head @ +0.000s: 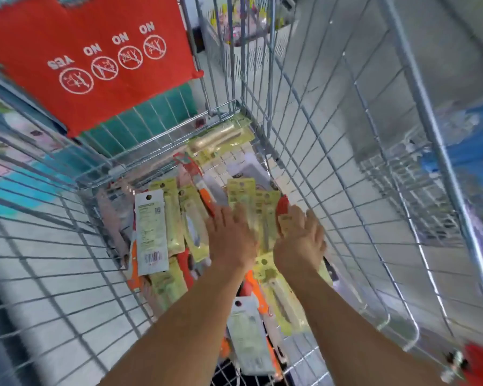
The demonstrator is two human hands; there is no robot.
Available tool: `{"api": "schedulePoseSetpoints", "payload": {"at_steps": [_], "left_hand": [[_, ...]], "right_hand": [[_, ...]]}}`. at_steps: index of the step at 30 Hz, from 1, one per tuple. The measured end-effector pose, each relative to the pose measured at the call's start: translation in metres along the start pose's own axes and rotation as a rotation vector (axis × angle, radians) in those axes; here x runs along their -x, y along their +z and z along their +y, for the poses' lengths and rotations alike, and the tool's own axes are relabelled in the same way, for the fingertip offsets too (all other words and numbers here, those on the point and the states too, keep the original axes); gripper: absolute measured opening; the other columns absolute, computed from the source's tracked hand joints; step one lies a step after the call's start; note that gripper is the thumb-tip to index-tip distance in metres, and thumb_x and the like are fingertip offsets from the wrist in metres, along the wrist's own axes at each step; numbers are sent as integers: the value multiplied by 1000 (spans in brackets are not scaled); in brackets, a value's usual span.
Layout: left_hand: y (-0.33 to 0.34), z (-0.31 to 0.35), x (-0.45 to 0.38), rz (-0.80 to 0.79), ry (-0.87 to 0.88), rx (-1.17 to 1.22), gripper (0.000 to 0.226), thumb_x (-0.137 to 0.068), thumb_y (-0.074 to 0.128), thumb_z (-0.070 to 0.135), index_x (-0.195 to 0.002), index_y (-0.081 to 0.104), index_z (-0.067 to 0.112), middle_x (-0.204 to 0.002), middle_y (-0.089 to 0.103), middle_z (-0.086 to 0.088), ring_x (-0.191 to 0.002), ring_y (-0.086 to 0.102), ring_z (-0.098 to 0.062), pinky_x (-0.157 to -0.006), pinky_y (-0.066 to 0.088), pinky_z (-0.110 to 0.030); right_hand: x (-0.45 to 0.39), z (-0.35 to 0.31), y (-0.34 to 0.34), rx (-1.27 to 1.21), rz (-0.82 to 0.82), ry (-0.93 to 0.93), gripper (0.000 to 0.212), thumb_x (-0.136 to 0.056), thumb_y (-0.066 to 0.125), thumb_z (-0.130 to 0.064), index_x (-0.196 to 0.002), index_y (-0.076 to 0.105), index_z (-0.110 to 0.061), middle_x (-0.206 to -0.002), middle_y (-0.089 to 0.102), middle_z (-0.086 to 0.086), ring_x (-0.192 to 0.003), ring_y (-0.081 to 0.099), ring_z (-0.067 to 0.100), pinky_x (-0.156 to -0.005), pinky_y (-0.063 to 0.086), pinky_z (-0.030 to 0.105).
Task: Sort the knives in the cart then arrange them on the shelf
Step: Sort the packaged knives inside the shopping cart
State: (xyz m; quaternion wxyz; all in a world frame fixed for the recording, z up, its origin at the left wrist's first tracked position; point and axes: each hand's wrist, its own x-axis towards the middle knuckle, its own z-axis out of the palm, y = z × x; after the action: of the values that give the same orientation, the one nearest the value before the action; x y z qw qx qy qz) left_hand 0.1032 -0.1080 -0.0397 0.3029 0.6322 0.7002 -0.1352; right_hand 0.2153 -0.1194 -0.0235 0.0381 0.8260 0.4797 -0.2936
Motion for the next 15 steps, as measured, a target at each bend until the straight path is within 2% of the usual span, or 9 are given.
{"api": "schedulePoseSetpoints", "payload": {"at_steps": [2,3,6,9,11,13,15], "left_hand": [[2,1,1,46,-23,30,73,-96,43,35,-152,0,14,-157,14,-17,-146,1,-34,-118,7,-46],[3,1,1,69,-33,46,75,-94,48,32,-152,3,14,-154,22,-16,-145,6,-34,-117,9,-44],[7,0,6,149,-72,99,74,-91,53,23,-150,11,12,-140,42,-13,-138,25,-32,-115,16,-39],[4,-2,9,182,-76,143,55,-90,53,21,-139,31,9,-130,52,-11,-125,38,-29,-106,28,-35],[-2,-3,10,170,-83,199,46,-90,55,22,-131,38,11,-125,54,-10,-120,41,-29,-100,33,-35],[-4,-4,9,139,-60,176,58,-89,57,26,-138,32,11,-129,51,-10,-123,39,-30,-103,32,-36],[-3,-5,7,136,-40,130,67,-89,58,34,-144,25,12,-135,46,-9,-128,35,-29,-106,31,-37]], "right_hand": [[5,3,-2,-64,-42,157,72,-87,53,-11,-148,16,-25,-156,12,4,-142,12,29,-114,20,46],[6,4,-2,-69,-60,167,70,-88,53,-13,-147,17,-21,-154,16,6,-140,16,30,-112,23,45],[9,9,-5,-1,-64,66,60,-89,54,-18,-142,26,-12,-144,29,9,-131,24,30,-104,30,39],[8,9,-14,67,-50,28,48,-91,51,-23,-135,36,-12,-137,37,9,-124,31,30,-97,36,36],[7,4,-20,61,-56,2,47,-91,49,-25,-135,37,-14,-132,42,10,-121,36,31,-94,38,40],[7,0,-24,60,-94,-25,50,-91,50,-30,-136,34,-16,-129,47,10,-117,40,32,-92,39,41],[6,-3,-23,66,-136,-13,59,-90,55,-38,-139,29,-14,-132,46,12,-119,40,34,-97,38,42]]}}
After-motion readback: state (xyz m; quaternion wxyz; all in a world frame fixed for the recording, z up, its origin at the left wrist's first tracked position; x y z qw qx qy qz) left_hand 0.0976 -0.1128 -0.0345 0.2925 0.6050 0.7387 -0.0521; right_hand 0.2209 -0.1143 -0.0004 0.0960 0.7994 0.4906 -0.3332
